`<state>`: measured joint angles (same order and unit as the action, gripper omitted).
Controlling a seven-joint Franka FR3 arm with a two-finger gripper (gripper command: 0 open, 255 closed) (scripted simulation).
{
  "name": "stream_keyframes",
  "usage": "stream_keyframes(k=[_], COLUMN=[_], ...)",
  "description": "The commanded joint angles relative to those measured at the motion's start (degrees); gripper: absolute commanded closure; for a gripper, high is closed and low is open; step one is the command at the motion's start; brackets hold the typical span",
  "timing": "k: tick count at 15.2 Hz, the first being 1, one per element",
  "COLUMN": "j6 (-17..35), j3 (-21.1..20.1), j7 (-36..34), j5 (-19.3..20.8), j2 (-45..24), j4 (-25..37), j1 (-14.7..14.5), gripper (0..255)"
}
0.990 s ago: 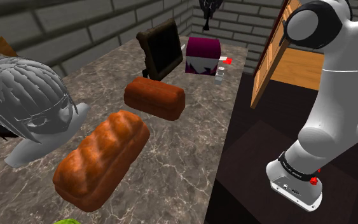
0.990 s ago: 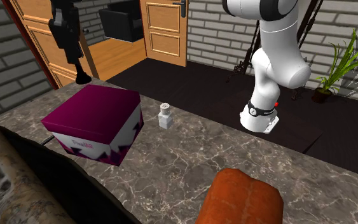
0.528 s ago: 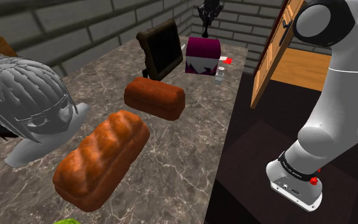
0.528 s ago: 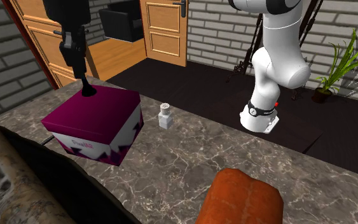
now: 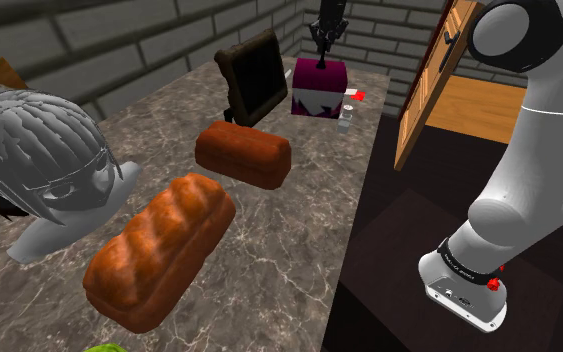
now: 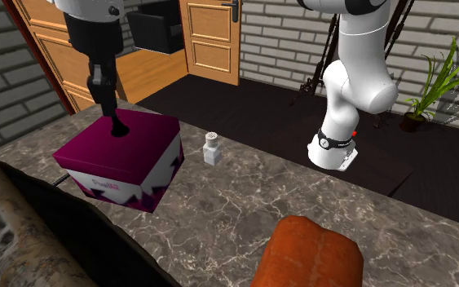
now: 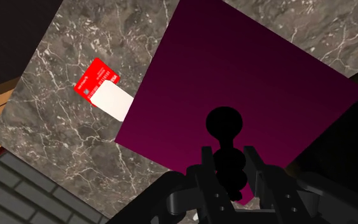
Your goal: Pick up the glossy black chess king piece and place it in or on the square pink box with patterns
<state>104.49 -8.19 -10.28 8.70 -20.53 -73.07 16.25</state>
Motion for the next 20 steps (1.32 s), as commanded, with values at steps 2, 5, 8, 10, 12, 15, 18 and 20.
stream_keyframes(k=[2,5,8,10,12,15,18,20], j6=[0.26,0.26,0.26,0.26,0.26,-5.49,-7.11,-7.12], j3=[0.01,0.01,0.01,0.01,0.01,-0.15,-0.19,-0.19], j7=[0.0,0.0,0.0,0.0,0.0,0.22,0.28,0.28], j5=[-0.02,-0.02,-0.02,-0.02,-0.02,-0.02,0.02,0.02], j2=[0.1,0.1,0.1,0.1,0.1,0.11,-0.06,-0.07], j4=[-0.32,-0.32,-0.32,-0.32,-0.32,5.41,7.19,7.21], j1=[0.04,0.04,0.04,0.04,0.04,-0.47,-0.63,-0.63], gripper=[255,255,0,0,0,0,0,0])
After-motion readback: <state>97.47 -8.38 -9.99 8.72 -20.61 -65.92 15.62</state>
